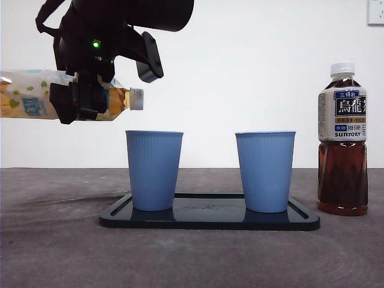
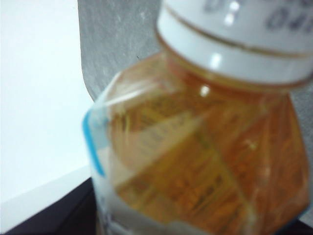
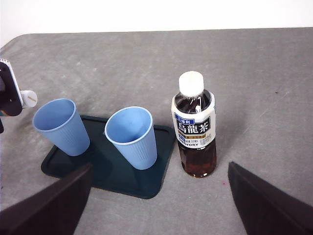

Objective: Pour the drink into the cup

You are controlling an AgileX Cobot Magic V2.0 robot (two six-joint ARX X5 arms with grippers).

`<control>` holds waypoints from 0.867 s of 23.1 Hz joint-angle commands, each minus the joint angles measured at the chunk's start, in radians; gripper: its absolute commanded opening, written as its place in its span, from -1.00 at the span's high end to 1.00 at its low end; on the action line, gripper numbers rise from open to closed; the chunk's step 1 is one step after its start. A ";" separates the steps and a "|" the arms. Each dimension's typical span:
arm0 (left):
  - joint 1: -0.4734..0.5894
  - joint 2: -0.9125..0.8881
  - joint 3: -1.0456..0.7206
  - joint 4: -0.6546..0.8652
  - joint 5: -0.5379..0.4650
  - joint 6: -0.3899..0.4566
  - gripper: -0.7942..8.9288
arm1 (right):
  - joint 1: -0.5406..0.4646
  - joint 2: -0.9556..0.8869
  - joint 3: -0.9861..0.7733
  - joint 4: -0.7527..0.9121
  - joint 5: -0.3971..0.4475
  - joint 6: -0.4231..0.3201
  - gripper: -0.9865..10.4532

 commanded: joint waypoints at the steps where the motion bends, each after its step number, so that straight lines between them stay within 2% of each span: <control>1: -0.012 -0.034 0.034 -0.003 -0.035 -0.086 0.33 | 0.005 0.006 0.011 0.006 -0.003 0.008 0.06; 4: -0.011 -0.073 0.034 -0.014 -0.015 -0.145 0.33 | 0.005 0.006 0.011 0.006 -0.003 0.008 0.06; 6: -0.007 -0.111 0.034 -0.028 0.055 -0.201 0.33 | 0.005 0.006 0.011 0.006 -0.003 0.008 0.06; 11: 0.016 -0.220 0.034 -0.016 0.309 -0.315 0.33 | 0.005 0.006 0.011 0.007 -0.001 0.006 0.06; 14: 0.043 -0.277 0.033 0.011 0.397 -0.364 0.33 | 0.005 0.006 0.011 0.009 0.001 0.005 0.06; 17: 0.078 -0.330 0.021 0.057 0.465 -0.420 0.33 | 0.005 0.006 0.011 0.014 0.001 0.003 0.06; 20: 0.113 -0.394 -0.042 0.154 0.498 -0.437 0.33 | 0.005 0.006 0.011 0.015 0.001 0.004 0.06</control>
